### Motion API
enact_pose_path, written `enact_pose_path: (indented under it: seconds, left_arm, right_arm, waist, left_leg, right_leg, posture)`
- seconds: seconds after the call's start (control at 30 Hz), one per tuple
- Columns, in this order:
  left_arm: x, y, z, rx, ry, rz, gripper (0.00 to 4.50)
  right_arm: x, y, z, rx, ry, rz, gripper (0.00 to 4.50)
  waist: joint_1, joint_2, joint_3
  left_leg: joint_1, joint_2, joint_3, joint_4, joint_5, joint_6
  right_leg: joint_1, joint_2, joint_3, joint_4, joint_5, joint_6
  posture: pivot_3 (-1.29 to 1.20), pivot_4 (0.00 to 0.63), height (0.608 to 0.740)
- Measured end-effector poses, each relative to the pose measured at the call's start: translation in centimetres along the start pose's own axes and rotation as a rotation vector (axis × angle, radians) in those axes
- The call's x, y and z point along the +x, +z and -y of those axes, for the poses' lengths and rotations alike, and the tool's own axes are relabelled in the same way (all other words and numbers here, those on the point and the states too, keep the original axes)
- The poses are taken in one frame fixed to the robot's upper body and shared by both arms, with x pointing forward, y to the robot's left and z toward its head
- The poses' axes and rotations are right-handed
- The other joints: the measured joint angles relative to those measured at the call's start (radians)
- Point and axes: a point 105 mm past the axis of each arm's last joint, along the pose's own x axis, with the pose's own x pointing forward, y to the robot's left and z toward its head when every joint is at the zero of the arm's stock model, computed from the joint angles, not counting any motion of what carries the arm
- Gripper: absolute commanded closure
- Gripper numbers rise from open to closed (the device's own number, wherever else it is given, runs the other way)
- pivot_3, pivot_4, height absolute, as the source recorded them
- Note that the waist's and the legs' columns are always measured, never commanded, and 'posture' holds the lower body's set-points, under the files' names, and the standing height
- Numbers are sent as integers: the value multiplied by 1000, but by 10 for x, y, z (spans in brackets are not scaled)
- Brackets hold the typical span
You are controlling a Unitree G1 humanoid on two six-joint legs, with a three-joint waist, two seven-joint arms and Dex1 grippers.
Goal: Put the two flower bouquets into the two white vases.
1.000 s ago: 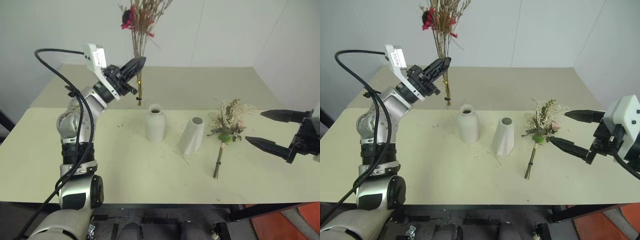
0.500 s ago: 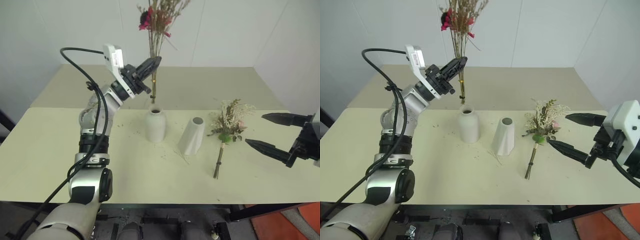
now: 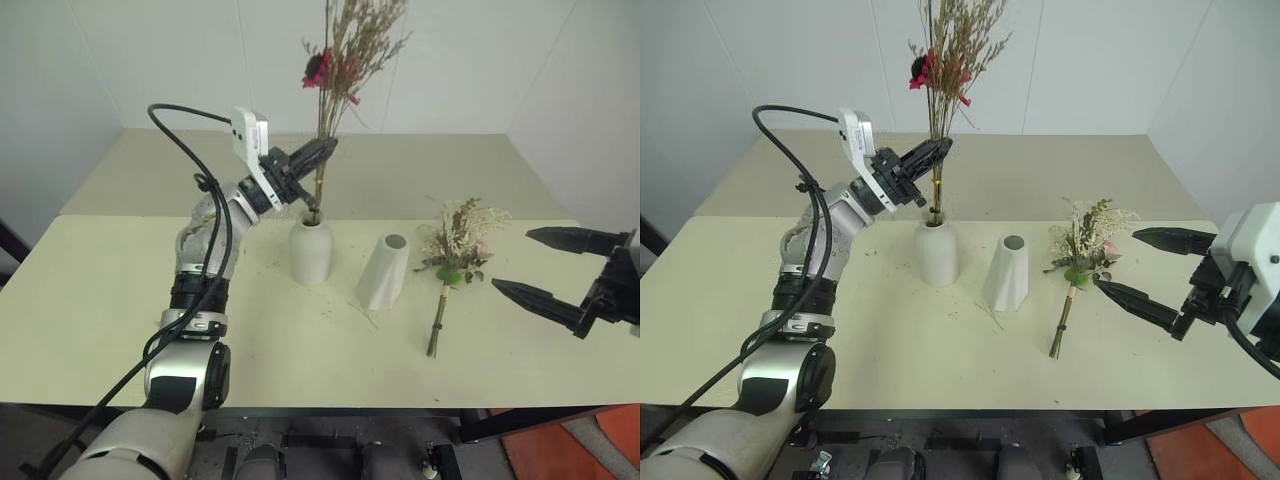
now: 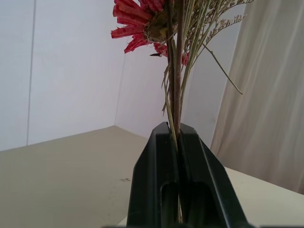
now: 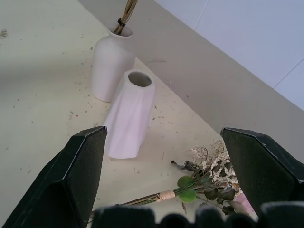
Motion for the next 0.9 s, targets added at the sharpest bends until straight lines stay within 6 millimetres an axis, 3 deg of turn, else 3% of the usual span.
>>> enact_pose_path:
  seconds: [0.1, 0.2, 0.4, 0.6, 0.73, 0.9]
  left_arm:
    - [-4, -5, -2, -2, 13, -18, 4464]
    - [-6, -13, -4, -9, 28, -43, 3823]
    - [-10, -24, -5, -41, 36, -85, 1908]
    - [-31, -29, -4, -65, 51, -145, 19]
    - [-59, -26, -3, -4, 91, -213, 19]
    - [-110, -28, 8, 57, 105, -353, 19]
  right_arm:
    - [0, 0, 0, 0, -2, 0, 0]
    - [0, 0, 0, 1, -1, -1, 0]
    - [0, -1, 0, 7, -1, -6, 0]
    - [0, 0, 1, 5, -5, -5, 0]
    - [0, 0, 1, 4, -5, -5, 0]
    - [0, -2, 0, 11, -2, -11, 0]
  waist:
    - [0, 0, 0]
    - [0, 0, 0]
    - [-1, 0, 0]
    - [-7, 0, 0]
    - [-14, 0, 0]
    - [-14, 0, 0]
  left_leg:
    - [0, 0, 0, 0, 0, 0]
    - [0, 0, 0, 0, 0, 0]
    - [0, 0, 0, 0, 0, 0]
    - [0, 0, 0, 0, 0, 0]
    - [1, 1, 0, 0, 0, 0]
    - [1, 1, 0, 0, 0, 0]
  right_leg:
    - [0, 0, 0, 0, 0, 0]
    - [0, 0, 0, 0, 0, 0]
    - [0, 0, 0, 0, 0, 0]
    - [0, 0, 0, 0, 0, 0]
    - [0, 0, 1, 1, 0, 0]
    - [0, 0, 1, 2, 0, 0]
  posture:
    - [0, 150, 740]
    - [0, 150, 740]
    - [0, 150, 740]
    - [0, 150, 740]
    - [0, 150, 740]
    - [0, 150, 740]
